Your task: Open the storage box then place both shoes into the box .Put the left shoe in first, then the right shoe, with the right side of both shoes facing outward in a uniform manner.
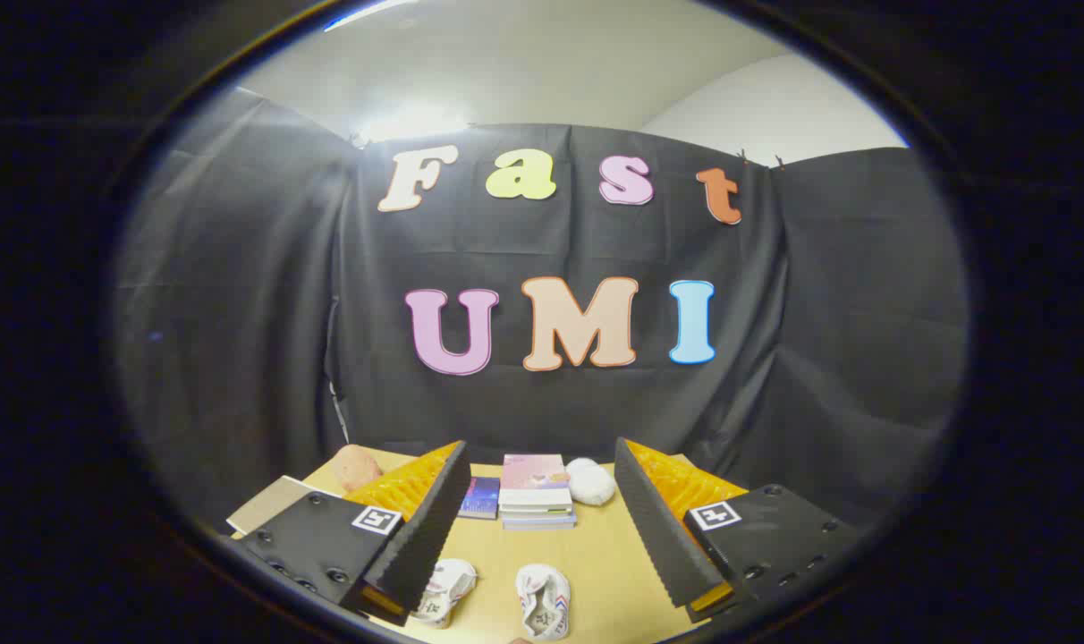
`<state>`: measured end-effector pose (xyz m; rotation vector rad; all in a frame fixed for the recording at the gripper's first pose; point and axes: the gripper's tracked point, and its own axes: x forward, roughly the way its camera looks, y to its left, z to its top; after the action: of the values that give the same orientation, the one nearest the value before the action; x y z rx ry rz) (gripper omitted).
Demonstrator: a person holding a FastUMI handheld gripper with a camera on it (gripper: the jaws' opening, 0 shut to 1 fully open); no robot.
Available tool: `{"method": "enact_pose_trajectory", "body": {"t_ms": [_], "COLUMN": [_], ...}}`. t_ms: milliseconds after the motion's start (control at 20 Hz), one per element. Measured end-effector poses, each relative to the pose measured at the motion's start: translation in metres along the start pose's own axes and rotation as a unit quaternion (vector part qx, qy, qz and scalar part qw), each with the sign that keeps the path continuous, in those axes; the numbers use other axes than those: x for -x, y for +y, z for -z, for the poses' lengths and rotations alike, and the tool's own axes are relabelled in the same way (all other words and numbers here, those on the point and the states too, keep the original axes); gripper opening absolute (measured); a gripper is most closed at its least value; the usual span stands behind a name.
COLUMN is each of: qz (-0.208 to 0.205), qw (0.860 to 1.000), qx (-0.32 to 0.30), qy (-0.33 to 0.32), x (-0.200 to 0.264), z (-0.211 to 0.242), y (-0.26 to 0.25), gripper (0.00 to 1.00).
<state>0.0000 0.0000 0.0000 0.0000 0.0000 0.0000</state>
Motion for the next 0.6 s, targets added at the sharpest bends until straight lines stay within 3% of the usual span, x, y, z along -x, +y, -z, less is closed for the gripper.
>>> {"method": "enact_pose_trajectory", "body": {"t_ms": [600], "qz": [-0.011], "qw": [1.0], "qx": [-0.012], "qy": [0.006], "x": [0.016], "z": [0.007], "y": [0.006], "gripper": [1.0]}}
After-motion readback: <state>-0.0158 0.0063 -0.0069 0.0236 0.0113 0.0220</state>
